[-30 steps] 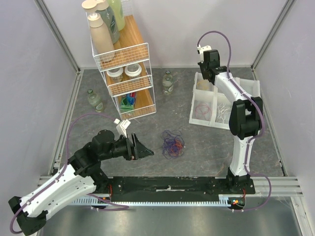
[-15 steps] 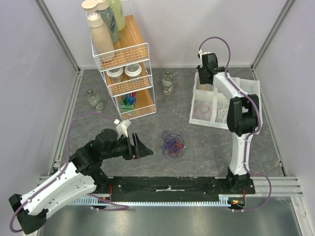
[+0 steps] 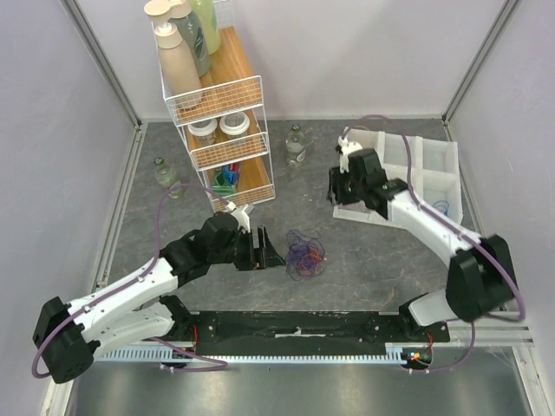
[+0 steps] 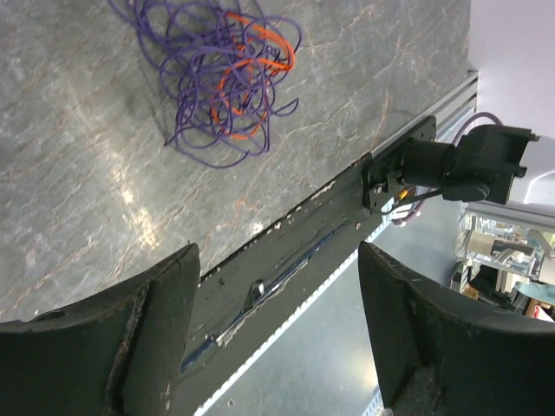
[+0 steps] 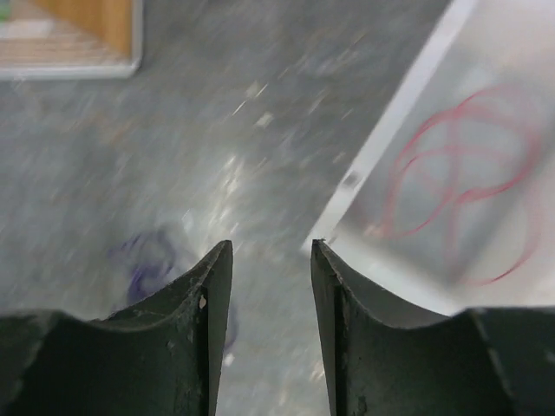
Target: Untangle the cables
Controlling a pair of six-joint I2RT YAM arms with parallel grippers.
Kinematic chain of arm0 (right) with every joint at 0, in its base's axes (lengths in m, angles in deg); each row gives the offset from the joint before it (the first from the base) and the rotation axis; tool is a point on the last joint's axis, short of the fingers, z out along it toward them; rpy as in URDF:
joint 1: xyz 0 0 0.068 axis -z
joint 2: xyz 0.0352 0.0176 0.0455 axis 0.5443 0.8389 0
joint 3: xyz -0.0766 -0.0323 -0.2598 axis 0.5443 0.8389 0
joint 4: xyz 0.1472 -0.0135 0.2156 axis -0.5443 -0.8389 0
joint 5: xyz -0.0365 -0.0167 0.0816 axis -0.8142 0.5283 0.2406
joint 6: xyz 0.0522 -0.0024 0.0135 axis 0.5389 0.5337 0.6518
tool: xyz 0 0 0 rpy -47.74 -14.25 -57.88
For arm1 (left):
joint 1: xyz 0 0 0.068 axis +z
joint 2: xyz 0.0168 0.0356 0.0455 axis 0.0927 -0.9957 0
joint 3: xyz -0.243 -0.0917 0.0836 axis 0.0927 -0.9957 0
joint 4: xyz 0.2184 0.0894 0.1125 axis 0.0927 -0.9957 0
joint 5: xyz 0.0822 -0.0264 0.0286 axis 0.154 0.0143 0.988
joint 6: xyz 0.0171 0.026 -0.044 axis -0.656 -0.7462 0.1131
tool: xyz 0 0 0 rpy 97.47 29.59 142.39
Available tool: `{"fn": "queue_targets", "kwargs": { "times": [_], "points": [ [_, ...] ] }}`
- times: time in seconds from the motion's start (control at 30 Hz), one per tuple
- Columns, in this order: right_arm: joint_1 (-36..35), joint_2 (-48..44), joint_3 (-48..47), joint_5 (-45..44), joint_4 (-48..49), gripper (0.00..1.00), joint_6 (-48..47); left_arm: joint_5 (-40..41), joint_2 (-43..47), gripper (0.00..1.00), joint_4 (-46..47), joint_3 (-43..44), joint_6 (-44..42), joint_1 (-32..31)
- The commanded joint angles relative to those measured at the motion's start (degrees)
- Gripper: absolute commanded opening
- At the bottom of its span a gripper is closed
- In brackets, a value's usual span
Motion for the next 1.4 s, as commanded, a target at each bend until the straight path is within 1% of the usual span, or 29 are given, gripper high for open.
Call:
{"fn": "queue_targets", "kwargs": {
  "times": [0.0, 0.1, 0.23, 0.3, 0.4, 0.43, 0.5, 0.53, 0.63, 0.77, 0.83, 0.9, 0.93, 0.97, 1.03, 1.1, 1.17, 1.2, 1.23, 1.27, 1.3, 1.33, 1.37],
  "points": [
    [-2.0, -11.37, 13.55, 15.09, 8.63, 0.49, 10.61, -0.55, -2.26, 0.79, 9.01, 0.13, -2.82, 0.25],
    [-5.07, -16.21, 21.64, 20.04, 10.66, 0.5, 13.87, -1.52, -5.59, 0.75, 11.56, -0.48, -2.65, 0.25],
    [-6.75, -21.84, 27.72, 20.58, 12.07, 0.5, 15.9, -2.84, -11.65, 0.73, 16.39, -1.01, -1.86, 0.25],
    [-6.84, -23.78, 30.18, 21.27, 13.65, 0.52, 17.12, -3.1, -15.95, 0.73, 18.76, -0.49, -1.86, 0.25],
    [-7.36, -22.92, 32.91, 25.66, 16.29, 0.52, 18.19, -3.54, -21.76, 0.73, 19.65, 1.53, -2.47, 0.16],
    [-7.54, -22.65, 33.53, 25.85, 16.38, 0.52, 18.01, -3.54, -23.6, 0.73, 19.83, 2.06, -2.65, 0.16],
    [-7.72, -23.0, 34.93, 25.24, 16.73, 0.52, 17.49, -3.54, -26.33, 0.68, 20.27, 2.94, -3.09, 0.25],
    [-7.63, -23.09, 35.46, 24.97, 16.91, 0.52, 17.4, -3.37, -27.3, 0.65, 20.53, 3.12, -3.18, 0.25],
    [-7.72, -23.0, 36.34, 25.67, 18.39, 0.52, 17.39, -2.93, -28.37, 0.47, 20.53, 3.47, -3.09, 0.25],
    [-7.72, -21.6, 36.61, 25.5, 21.99, 0.51, 17.84, -2.14, -25.74, 0.21, 20.27, 2.68, -2.91, 0.25],
    [-7.63, -20.63, 36.0, 25.32, 22.97, 0.51, 17.4, -1.61, -23.72, 0.11, 19.4, 2.5, -3.0, 0.25],
    [-7.72, -19.4, 35.73, 25.58, 25.25, 0.5, 17.13, -1.17, -21.87, 0.02, 18.25, 2.24, -3.09, 0.25],
    [-7.72, -18.35, 35.3, 25.5, 25.87, 0.49, 16.96, -0.99, -20.99, 0.02, 17.99, 1.98, -3.09, 0.25],
    [-7.89, -17.21, 34.68, 25.67, 26.05, 0.47, 16.69, -1.17, -20.03, 0.02, 17.9, 1.8, -3.0, 0.25],
    [-8.5, -14.49, 33.28, 26.11, 25.44, 0.39, 15.99, -0.99, -18.44, 0.02, 17.46, 1.54, -2.91, 0.25],
    [-8.77, -13.25, 32.57, 26.03, 25.0, 0.24, 15.64, -0.56, -16.51, 0.02, 16.15, 1.62, -3.0, 0.25],
    [-8.95, -13.94, 31.87, 25.06, 23.25, 0.12, 15.11, 0.84, -14.23, 0.02, 14.65, 1.45, -3.7, 0.25],
    [-9.03, -14.9, 31.43, 24.45, 21.58, 0.02, 14.94, 2.07, -13.17, 0.02, 14.21, 1.27, -4.31, 0.25],
    [-9.21, -15.96, 30.64, 24.18, 20.78, 0.0, 14.85, 2.87, -12.47, 0.12, 14.03, 0.92, -4.58, 0.25],
    [-9.47, -17.45, 30.02, 24.09, 17.99, 0.0, 14.93, 3.22, -12.2, 0.3, 13.77, 0.66, -4.58, 0.25],
    [-10.26, -19.55, 29.41, 24.0, 16.75, 0.0, 15.11, 2.96, -12.54, 0.5, 13.85, 0.57, -4.76, 0.33],
    [-10.79, -21.31, 28.71, 23.74, 15.43, 0.0, 15.63, 1.83, -13.76, 0.6, 14.2, 1.0, -5.02, 0.34],
    [-11.49, -23.33, 27.92, 23.65, 14.2, 0.0, 16.16, 0.78, -15.34, 0.64, 14.12, 1.88, -5.37, 0.34]
  ]
}}
